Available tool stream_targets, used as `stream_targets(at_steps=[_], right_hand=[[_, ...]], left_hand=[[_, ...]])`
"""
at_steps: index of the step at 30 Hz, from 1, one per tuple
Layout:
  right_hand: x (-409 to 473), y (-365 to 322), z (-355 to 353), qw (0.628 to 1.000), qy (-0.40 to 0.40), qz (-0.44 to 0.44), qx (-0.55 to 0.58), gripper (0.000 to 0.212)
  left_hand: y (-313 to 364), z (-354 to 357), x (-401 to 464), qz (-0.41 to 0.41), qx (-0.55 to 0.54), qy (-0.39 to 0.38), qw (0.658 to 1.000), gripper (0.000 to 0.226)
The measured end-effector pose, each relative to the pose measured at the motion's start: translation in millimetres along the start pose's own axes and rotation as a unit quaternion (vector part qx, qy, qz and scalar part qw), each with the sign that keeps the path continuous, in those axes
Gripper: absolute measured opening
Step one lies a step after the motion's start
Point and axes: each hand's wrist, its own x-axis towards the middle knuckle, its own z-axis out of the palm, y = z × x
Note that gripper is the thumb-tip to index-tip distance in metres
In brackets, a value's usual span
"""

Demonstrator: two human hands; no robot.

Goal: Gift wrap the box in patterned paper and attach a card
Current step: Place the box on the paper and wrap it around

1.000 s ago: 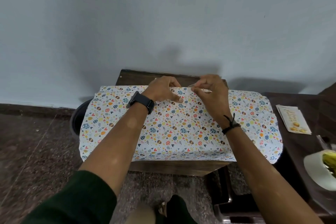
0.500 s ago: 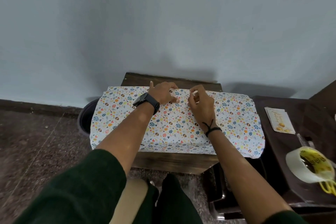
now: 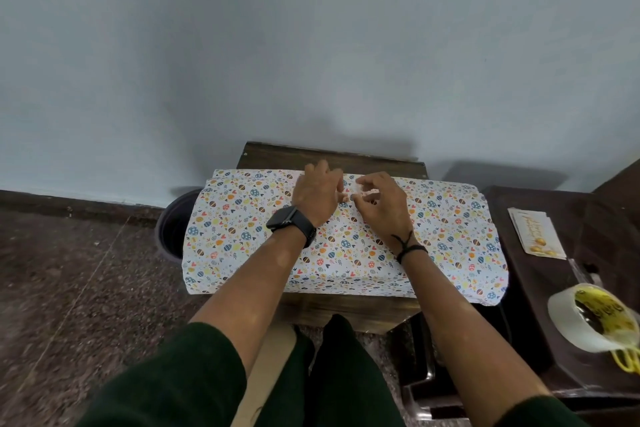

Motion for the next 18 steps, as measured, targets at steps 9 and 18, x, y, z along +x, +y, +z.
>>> stream_targets(at_steps=[9, 18], right_hand=[[5, 1, 1, 0.999, 0.020, 0.048, -0.011, 0.014], [6, 1, -8, 0.984, 0.021, 0.148, 0.097, 0.012]], left_hand=[[2, 1, -3, -0.084, -0.205, -0.035, 0.975, 0.007], [-1, -7, -3, -0.111, -0.328, -0.083, 0.934, 0.015]])
